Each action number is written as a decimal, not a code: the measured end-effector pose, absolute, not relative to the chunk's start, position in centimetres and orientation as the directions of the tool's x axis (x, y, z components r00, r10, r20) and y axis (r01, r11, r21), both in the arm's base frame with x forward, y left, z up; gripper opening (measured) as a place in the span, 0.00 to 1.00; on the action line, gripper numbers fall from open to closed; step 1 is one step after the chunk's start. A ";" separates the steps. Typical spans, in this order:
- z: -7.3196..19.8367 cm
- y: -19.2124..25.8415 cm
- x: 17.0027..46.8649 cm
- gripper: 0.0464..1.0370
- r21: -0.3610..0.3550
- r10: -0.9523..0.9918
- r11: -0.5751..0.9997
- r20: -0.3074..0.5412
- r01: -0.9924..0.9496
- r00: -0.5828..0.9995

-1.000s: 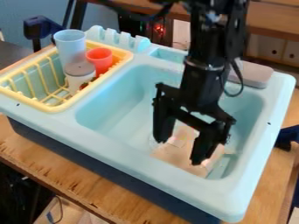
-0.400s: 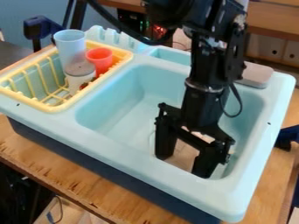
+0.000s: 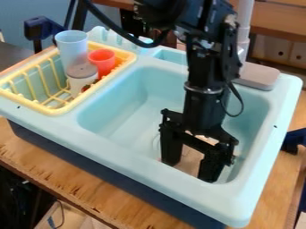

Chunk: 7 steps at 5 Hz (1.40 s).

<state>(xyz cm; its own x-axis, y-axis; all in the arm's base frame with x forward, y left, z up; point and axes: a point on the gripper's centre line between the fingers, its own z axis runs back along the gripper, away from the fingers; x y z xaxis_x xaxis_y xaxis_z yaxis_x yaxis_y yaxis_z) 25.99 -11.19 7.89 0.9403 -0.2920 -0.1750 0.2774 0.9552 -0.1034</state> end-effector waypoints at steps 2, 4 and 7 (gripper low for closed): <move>8.2 -12.4 31.3 0.96 -0.094 -0.325 0.943 -0.048 0.319 0.945; 8.4 -13.1 33.8 0.96 -0.061 -0.390 0.919 0.000 0.389 0.921; 12.5 -13.5 31.8 0.96 -0.004 -0.374 0.927 0.070 0.375 0.925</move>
